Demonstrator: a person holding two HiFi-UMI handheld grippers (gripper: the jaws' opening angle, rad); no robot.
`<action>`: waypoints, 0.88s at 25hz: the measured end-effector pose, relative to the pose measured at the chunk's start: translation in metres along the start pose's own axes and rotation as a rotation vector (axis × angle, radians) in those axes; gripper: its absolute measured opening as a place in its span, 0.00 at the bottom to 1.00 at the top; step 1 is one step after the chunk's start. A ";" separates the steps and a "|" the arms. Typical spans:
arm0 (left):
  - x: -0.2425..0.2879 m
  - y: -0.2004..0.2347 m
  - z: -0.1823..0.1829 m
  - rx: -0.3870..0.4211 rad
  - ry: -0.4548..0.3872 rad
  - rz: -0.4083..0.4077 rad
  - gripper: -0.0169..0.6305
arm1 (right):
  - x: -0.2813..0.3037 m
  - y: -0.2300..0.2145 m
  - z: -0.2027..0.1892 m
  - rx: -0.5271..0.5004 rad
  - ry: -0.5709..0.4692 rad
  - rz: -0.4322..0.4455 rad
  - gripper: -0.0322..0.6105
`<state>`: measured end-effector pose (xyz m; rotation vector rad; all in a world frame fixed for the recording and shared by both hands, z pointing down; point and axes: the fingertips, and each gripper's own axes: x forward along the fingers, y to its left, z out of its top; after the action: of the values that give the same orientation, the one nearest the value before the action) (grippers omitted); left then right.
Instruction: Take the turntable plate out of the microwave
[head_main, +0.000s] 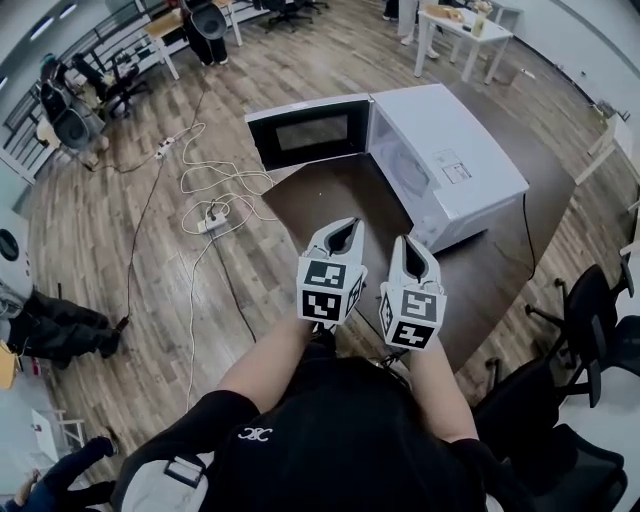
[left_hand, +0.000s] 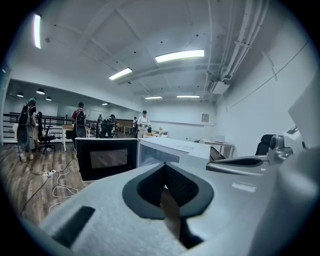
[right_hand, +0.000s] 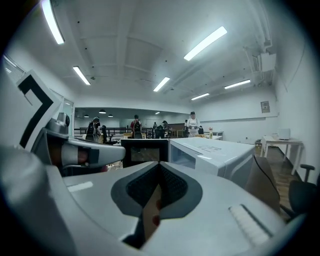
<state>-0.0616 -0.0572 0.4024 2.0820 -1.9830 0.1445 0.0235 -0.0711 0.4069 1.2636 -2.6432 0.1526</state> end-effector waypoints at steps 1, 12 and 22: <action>0.007 0.004 0.003 -0.001 0.003 -0.014 0.04 | 0.007 -0.001 0.002 0.003 0.003 -0.011 0.06; 0.099 0.041 0.007 -0.030 0.088 -0.164 0.04 | 0.070 -0.021 0.009 0.063 0.043 -0.136 0.06; 0.176 0.056 -0.009 0.024 0.164 -0.297 0.04 | 0.111 -0.041 0.002 0.089 0.097 -0.271 0.06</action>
<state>-0.1054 -0.2270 0.4619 2.2704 -1.5675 0.2721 -0.0127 -0.1814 0.4303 1.5848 -2.3794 0.2829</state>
